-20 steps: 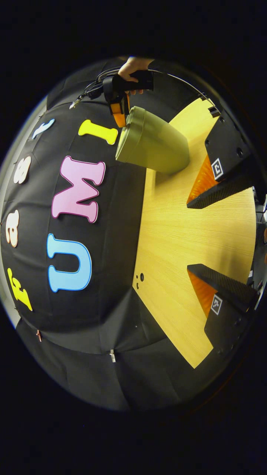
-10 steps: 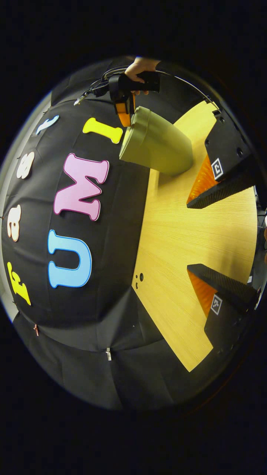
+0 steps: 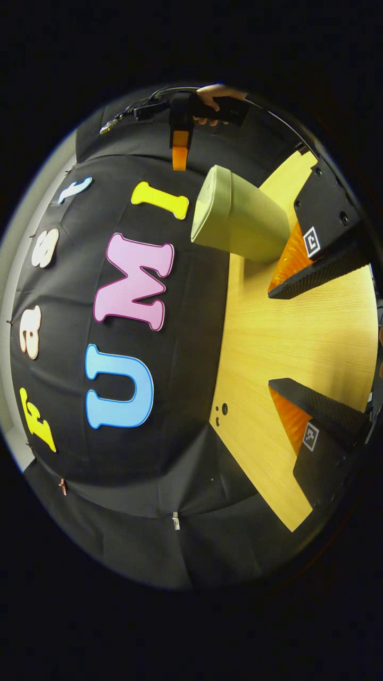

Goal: Press the lid of the desktop garbage bin to open it, pick up the crumpled paper on the desktop and throw it into the bin, then pick up the pop can on the desktop and drop it into the bin, and finally close the garbage bin lid.

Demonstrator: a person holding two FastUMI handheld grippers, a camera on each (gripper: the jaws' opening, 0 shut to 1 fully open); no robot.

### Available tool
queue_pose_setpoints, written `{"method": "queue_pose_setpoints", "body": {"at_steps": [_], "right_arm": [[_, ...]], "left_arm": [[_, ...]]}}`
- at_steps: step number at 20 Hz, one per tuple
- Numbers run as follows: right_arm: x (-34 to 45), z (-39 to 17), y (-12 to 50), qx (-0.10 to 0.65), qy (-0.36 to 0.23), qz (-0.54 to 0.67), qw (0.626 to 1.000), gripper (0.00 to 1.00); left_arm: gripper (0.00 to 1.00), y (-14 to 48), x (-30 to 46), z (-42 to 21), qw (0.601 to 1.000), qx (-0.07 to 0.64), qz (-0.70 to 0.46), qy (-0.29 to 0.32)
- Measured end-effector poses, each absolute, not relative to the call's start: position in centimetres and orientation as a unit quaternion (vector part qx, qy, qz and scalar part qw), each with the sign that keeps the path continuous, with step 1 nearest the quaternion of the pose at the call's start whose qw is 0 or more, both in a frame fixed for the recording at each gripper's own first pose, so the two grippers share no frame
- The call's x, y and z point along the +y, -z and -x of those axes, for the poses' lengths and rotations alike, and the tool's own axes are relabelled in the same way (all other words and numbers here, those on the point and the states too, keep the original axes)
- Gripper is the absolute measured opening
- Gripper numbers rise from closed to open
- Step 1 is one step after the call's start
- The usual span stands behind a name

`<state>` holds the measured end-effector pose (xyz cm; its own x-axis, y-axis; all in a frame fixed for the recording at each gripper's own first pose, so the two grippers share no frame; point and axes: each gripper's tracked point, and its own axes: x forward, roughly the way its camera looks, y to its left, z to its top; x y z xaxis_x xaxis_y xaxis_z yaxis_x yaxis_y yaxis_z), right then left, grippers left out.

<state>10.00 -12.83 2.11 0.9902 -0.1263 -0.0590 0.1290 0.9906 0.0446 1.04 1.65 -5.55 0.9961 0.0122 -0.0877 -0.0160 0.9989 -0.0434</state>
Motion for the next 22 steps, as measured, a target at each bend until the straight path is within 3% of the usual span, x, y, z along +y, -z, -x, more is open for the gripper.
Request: {"method": "queue_pose_setpoints", "body": {"at_steps": [3, 13, 22], "right_arm": [[-10.3, -7.2, -1.9, 0.011, 0.046, -0.068, 0.997, 0.98], [-10.1, -1.5, 2.6, 0.02, 0.092, -0.073, 0.993, 1.0], [-6.3, -1.5, 5.2, 0.054, 0.054, -0.065, 0.995, 0.99]], "left_arm": [[0.96, 5.2, 1.8, -0.8, 0.999, 0.042, 0.015, -0.003], [0.96, 7.3, 1.9, 1.1, 0.998, 0.056, 0.009, 0.008], [0.96, 7.4, 2.3, 1.6, 0.998, 0.055, 0.016, 0.004]]}}
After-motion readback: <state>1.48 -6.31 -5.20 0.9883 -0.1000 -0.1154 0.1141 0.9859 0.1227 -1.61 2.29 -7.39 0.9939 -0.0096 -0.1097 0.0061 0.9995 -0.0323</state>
